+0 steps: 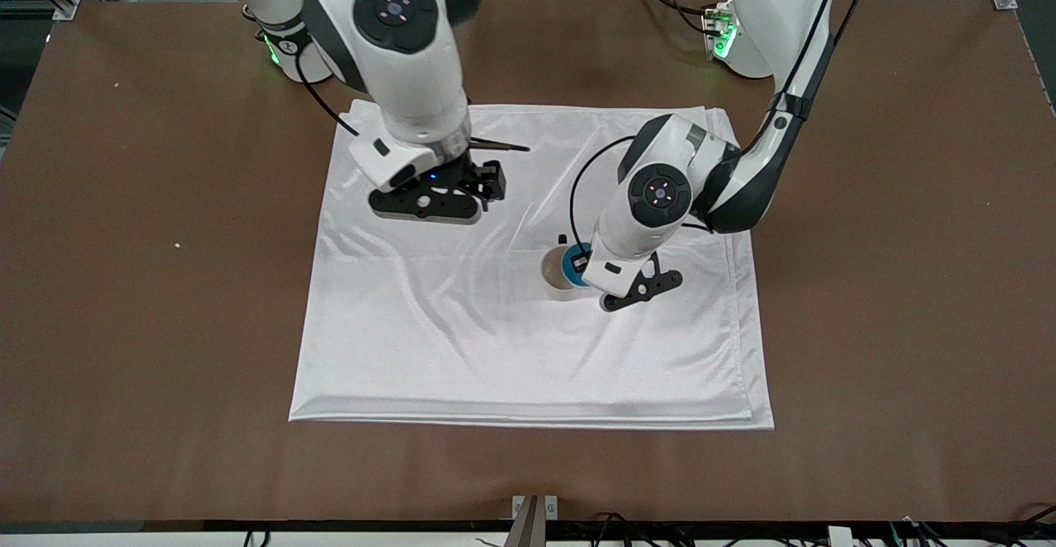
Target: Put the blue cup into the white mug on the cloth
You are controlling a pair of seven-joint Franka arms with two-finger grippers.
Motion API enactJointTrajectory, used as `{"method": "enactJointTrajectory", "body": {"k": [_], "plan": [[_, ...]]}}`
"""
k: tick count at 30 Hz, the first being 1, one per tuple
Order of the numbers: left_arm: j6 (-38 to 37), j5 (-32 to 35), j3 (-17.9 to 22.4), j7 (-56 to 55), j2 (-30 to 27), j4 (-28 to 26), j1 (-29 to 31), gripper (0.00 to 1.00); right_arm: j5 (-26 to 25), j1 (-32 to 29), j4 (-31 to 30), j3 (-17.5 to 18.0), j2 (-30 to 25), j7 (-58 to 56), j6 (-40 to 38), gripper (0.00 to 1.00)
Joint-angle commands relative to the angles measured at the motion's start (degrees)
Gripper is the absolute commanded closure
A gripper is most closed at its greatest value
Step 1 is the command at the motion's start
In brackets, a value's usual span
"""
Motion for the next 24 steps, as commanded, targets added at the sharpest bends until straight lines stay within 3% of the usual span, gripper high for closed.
{"method": "enactJointTrajectory", "body": {"k": [1, 10, 24], "plan": [[0.5, -1.17, -1.15, -0.91, 0.53, 0.6, -0.16, 1.0, -0.48, -5.41, -10.41, 0.65, -10.58, -8.36, 0.27, 0.0], [2.52, -1.17, -1.33, -0.91, 2.19, 0.51, -0.86, 1.0, -0.57, -14.55, -18.07, 0.65, -19.73, -23.13, 0.19, 0.0], [4.28, -1.17, -1.33, -0.47, 4.39, 0.51, -1.13, 1.0, 0.04, -26.95, -20.62, 0.74, -20.7, -35.88, 1.06, 0.0]]}}
